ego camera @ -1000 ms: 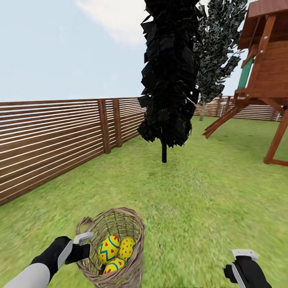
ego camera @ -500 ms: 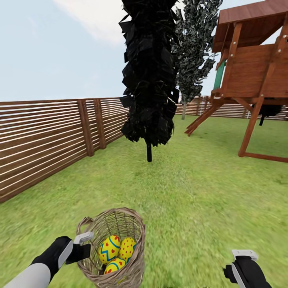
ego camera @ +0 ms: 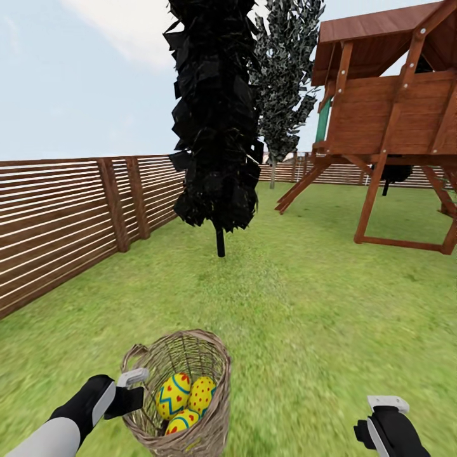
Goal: Take the three Easter eggs out of the wicker basket on the lawn in the garden, then place them on the lawn next to a single tree (choose any tree) so that all three eggs are next to the same tree and none are left in the basket.
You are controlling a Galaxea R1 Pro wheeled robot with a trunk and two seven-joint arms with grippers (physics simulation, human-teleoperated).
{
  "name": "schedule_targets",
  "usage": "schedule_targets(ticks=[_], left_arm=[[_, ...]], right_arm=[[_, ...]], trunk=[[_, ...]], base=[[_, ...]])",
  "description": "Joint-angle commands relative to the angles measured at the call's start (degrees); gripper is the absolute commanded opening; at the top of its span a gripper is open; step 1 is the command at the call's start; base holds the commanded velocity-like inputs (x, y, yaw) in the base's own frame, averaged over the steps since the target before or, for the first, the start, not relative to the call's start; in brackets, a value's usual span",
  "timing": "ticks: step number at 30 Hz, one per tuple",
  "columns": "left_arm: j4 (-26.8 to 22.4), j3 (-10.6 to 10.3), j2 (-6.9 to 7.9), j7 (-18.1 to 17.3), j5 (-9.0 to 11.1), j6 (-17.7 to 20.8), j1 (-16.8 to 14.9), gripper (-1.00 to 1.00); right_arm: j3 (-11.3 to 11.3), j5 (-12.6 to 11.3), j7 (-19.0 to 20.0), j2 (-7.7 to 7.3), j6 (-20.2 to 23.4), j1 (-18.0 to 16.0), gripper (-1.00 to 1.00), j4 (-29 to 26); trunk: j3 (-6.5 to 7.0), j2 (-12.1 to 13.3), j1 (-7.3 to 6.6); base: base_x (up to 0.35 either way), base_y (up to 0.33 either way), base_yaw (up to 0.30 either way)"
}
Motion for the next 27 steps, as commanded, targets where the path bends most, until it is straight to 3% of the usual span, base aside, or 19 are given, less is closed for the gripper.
schedule_targets(ticks=[1, 6, 14, 27], left_arm=[[-0.1, 0.5, -0.08, -0.1, 0.9, 0.6, 0.0, -1.0], [-0.1, 0.5, -0.39, -0.1, 0.8, 0.6, 0.0, -1.0], [-0.1, 0.5, -0.44, -0.1, 0.8, 0.5, 0.0, -1.0], [-0.1, 0.5, -0.46, -0.1, 0.8, 0.5, 0.0, -1.0]], right_arm=[[0.0, -0.1, -0.1, -0.01, 0.2, 0.0, 1.0, 0.0], [0.0, -0.1, -0.1, -0.01, 0.2, 0.0, 1.0, 0.0], [0.0, -0.1, -0.1, -0.09, 0.2, 0.0, 1.0, 0.0], [0.1, -0.1, -0.1, 0.15, 0.2, 0.0, 1.0, -0.5]], trunk=[[-0.01, 0.0, 0.05], [-0.01, 0.0, 0.05], [-0.01, 0.0, 0.05], [-0.01, 0.0, 0.05]], base=[[0.289, 0.0, -0.001], [0.327, 0.0, -0.02], [0.335, 0.0, -0.232], [0.335, 0.0, -0.006]])
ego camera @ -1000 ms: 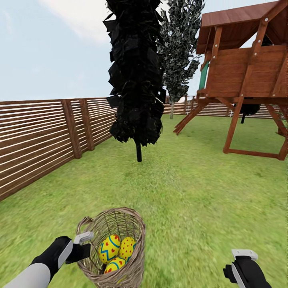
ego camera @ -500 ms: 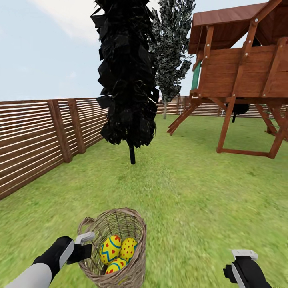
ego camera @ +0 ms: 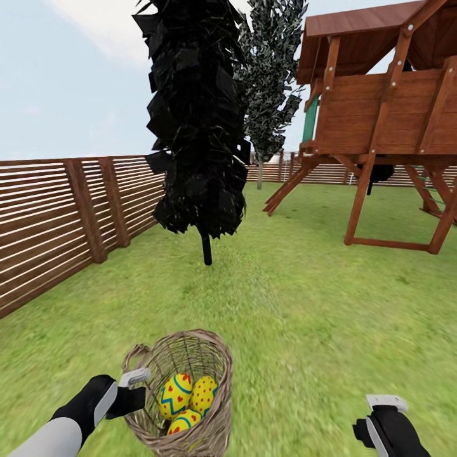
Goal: Take the three Easter eggs out of the wicker basket on the lawn in the garden, then place them on the lawn next to a single tree (choose any tree) so that all three eggs are next to the same tree and none are left in the basket.
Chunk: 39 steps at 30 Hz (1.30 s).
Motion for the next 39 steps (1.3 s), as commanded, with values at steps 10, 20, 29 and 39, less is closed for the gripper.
schedule_targets(ticks=[10, 20, 29, 39], left_arm=[[-0.1, 0.6, 0.14, -0.2, 0.9, 0.3, 0.0, -1.0], [0.0, 0.6, 0.08, -0.3, 1.0, 0.3, 0.0, -1.0], [0.0, 0.5, -0.48, -0.3, 0.9, 0.3, 0.0, -1.0], [0.0, 0.5, -1.45, -0.2, 0.9, 0.2, 0.0, -1.0]], right_arm=[[0.0, 0.0, -0.1, 0.07, 0.3, 0.0, 1.0, -0.2], [-0.3, -0.1, -0.1, -0.21, 0.2, 0.0, 1.0, -0.1], [-0.1, -0.1, 0.0, -0.16, 0.2, 0.0, 1.0, -0.1], [-0.1, -0.1, 0.0, -0.16, 0.2, 0.0, 1.0, -0.1]], trunk=[[-0.02, 0.0, 0.05], [-0.02, 0.0, 0.05], [-0.02, 0.0, 0.05], [-0.02, 0.0, 0.05]], base=[[0.335, 0.0, 0.0], [0.335, 0.0, -0.022], [0.335, 0.0, -0.269], [0.335, 0.0, -0.201]])
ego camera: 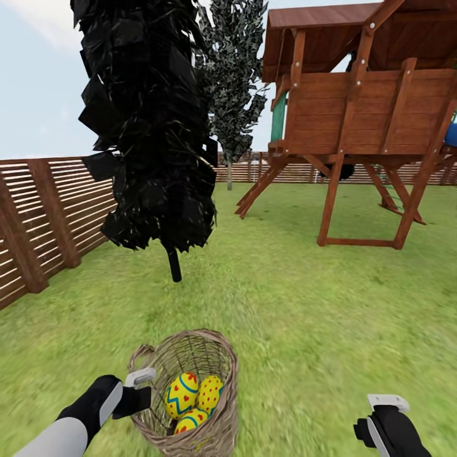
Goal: Take the three Easter eggs out of the wicker basket on the lawn in the garden, then place them on the lawn next to a single tree (choose any tree) so that all three eggs are next to the same tree and none are left in the basket.
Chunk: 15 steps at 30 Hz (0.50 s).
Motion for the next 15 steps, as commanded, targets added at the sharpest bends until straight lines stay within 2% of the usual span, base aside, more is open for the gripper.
schedule_targets(ticks=[1, 7, 11, 15], left_arm=[[-0.1, 0.4, -0.04, 0.0, 0.5, 0.4, 0.0, -1.0], [-0.1, 0.4, -0.09, 0.0, 0.5, 0.4, 0.0, -1.0], [0.0, 0.4, -0.93, 0.0, 0.4, 0.4, 0.0, -1.0], [1.0, 0.3, -1.05, 0.0, 0.4, 0.3, 0.0, -1.0]], right_arm=[[0.0, -0.1, -0.1, -0.01, 0.2, 0.0, 1.0, 0.0], [0.0, -0.1, -0.1, -0.01, 0.2, 0.0, 1.0, 0.0], [0.0, -0.1, -0.1, -0.01, 0.2, 0.0, 1.0, -0.1], [0.0, -0.1, -0.1, -0.01, 0.3, 0.0, 1.0, -0.1]], trunk=[[-0.02, 0.0, 0.05], [-0.02, 0.0, 0.05], [-0.02, 0.0, 0.05], [-0.02, 0.0, 0.05]], base=[[0.335, 0.0, -0.008], [0.335, 0.0, -0.01], [0.335, 0.0, -0.249], [0.335, -0.043, -0.279]])
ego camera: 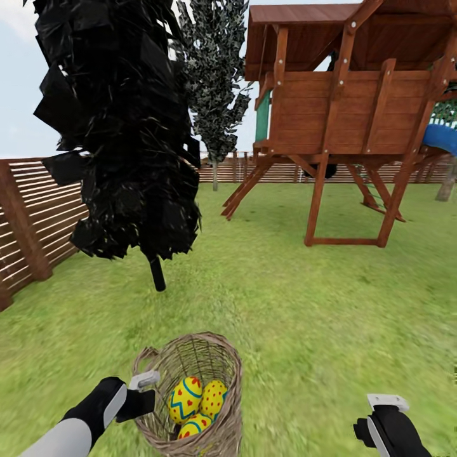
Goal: Take the three Easter eggs out of the wicker basket on the lawn in the garden, then place them on the lawn next to a single tree (choose any tree) so that all three eggs are next to the same tree and none are left in the basket.
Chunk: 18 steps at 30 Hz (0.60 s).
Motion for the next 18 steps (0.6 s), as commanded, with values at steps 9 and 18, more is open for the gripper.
schedule_targets(ticks=[9, 18], left_arm=[[0.1, 0.5, -0.74, 0.0, 1.1, 0.4, 0.0, -1.0], [0.2, 0.6, -0.81, 0.0, 1.2, 0.4, 0.0, -1.0]], right_arm=[[-0.1, 0.0, -0.1, -0.01, 0.3, 0.0, 1.0, -0.2], [0.0, 0.2, -0.1, 0.21, 0.3, 0.0, 1.0, 0.2]], trunk=[[-0.01, 0.0, 0.05], [-0.01, 0.0, 0.05]], base=[[0.335, -0.078, -0.279], [0.335, -0.087, -0.222]])
